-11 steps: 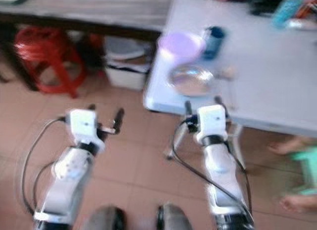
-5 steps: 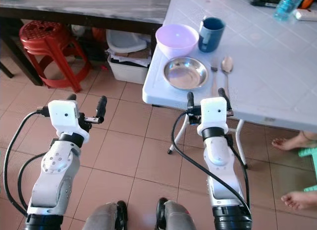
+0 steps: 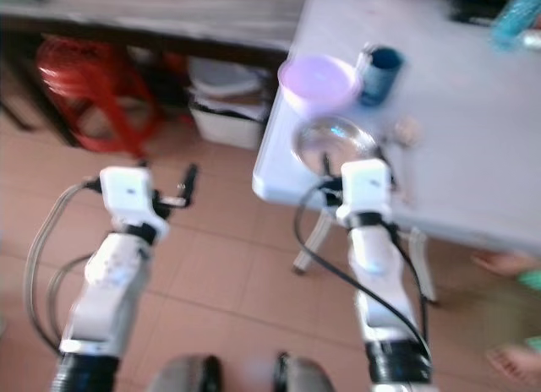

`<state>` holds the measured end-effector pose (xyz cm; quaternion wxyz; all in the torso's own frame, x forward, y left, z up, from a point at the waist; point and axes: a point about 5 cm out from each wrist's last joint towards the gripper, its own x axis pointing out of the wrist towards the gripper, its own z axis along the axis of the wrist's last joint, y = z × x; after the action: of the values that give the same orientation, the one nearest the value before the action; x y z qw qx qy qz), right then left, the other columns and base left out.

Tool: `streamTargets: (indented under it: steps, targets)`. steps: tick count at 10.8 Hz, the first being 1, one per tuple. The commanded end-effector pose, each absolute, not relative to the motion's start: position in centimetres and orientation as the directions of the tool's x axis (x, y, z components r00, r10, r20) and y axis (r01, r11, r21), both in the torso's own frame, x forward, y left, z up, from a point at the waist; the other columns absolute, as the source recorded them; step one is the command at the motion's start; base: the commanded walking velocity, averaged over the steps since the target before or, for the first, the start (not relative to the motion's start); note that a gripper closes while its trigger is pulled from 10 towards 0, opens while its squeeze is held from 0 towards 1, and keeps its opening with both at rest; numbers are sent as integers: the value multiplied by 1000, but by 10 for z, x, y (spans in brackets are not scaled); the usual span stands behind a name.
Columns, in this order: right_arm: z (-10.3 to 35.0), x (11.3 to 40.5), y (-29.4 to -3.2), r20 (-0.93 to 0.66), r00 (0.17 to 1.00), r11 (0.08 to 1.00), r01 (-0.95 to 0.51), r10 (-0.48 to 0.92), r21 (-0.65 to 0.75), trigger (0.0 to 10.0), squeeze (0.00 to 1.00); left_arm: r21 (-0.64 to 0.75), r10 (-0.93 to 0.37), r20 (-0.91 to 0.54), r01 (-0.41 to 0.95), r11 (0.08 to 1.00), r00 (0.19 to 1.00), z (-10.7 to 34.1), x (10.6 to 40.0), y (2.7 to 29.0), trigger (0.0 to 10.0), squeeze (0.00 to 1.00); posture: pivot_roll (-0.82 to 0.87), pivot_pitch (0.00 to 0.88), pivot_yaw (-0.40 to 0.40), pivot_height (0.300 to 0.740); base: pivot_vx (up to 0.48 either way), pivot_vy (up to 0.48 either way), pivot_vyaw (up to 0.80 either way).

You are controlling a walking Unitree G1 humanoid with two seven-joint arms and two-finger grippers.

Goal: Setting the table

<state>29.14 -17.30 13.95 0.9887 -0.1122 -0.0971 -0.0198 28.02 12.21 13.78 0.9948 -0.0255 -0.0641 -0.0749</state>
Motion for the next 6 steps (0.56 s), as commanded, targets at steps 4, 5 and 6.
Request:
streamTargets:
  steps: [4,5,6]
  targets:
    - [141,284,-163,221,975,977,43,4,-210,10000,0,-67,-120,158,131,989,980,142,277,124,10000,0,-18,157,-13,740,80,0,0]
    - [142,284,-164,228,974,977,48,0,-206,10000,1000,-66,-121,157,133,989,980,143,279,125,10000,0,-22,178,-6,740,0,0,0]
    - [145,286,-164,252,968,975,59,-4,-212,10000,1000,-62,-136,163,147,987,977,144,279,124,10000,0,-26,174,-1,740,0,0,0]
